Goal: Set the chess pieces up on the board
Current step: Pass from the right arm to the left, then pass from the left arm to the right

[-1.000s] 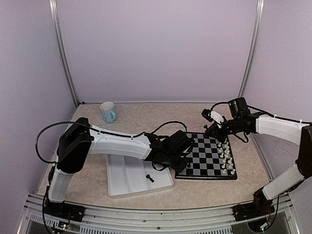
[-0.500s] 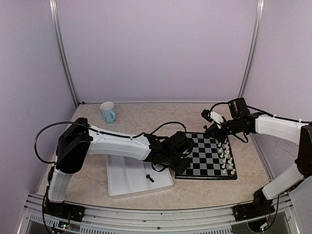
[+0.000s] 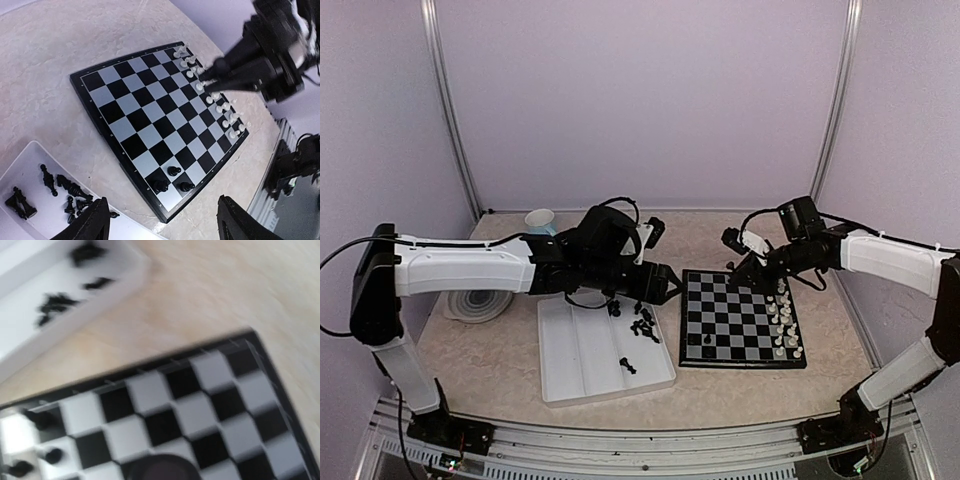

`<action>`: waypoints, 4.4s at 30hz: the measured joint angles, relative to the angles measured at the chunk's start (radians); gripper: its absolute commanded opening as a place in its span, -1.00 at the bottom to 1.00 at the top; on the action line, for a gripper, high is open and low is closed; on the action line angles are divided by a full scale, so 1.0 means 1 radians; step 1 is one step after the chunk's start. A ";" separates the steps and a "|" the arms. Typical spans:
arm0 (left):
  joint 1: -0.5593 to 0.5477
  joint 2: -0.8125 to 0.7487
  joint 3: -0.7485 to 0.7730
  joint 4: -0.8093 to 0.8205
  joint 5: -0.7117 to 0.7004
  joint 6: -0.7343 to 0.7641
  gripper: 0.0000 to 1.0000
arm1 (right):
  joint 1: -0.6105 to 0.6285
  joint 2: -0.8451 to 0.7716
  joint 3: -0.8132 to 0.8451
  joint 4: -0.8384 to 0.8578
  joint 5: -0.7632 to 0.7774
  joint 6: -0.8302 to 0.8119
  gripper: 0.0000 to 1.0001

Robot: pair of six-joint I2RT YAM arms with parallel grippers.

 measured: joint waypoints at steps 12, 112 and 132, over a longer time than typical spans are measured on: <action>0.067 -0.044 -0.099 0.235 0.288 -0.224 0.37 | 0.319 0.083 0.217 -0.146 0.103 -0.099 -0.87; 0.095 0.141 -0.357 1.273 0.461 -0.705 -0.95 | 0.092 0.100 0.175 0.043 -0.760 0.403 -0.29; 0.095 0.186 -0.357 1.402 0.472 -0.801 -0.96 | 0.102 0.100 0.154 0.048 -0.710 0.407 -0.43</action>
